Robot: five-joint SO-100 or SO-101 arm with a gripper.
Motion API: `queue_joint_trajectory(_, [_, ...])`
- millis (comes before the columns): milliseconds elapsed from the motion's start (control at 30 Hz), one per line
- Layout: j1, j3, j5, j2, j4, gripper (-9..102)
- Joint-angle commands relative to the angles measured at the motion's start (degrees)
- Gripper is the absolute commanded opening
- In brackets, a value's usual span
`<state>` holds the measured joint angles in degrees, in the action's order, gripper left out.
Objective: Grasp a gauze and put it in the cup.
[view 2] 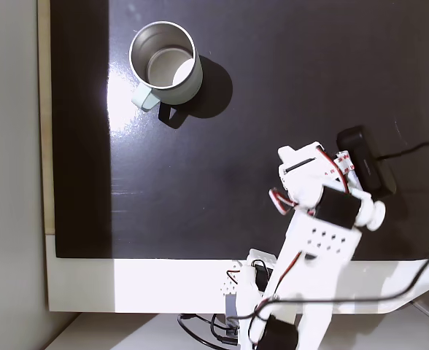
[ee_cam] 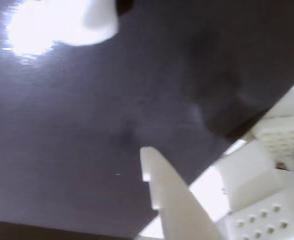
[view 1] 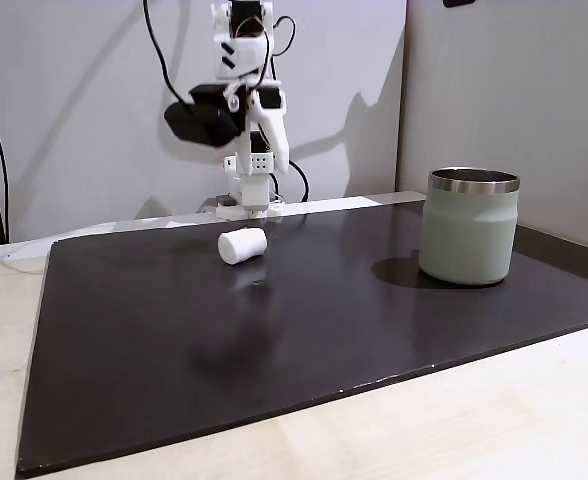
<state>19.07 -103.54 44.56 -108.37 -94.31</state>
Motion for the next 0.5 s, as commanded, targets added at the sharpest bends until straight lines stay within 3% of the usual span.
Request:
queue_joint_trajectory(0, [1.5, 3.2, 3.5, 3.0, -0.7, 34])
queue_joint_trajectory(467, [9.1, 5.3, 6.6, 18.8, 7.1, 33])
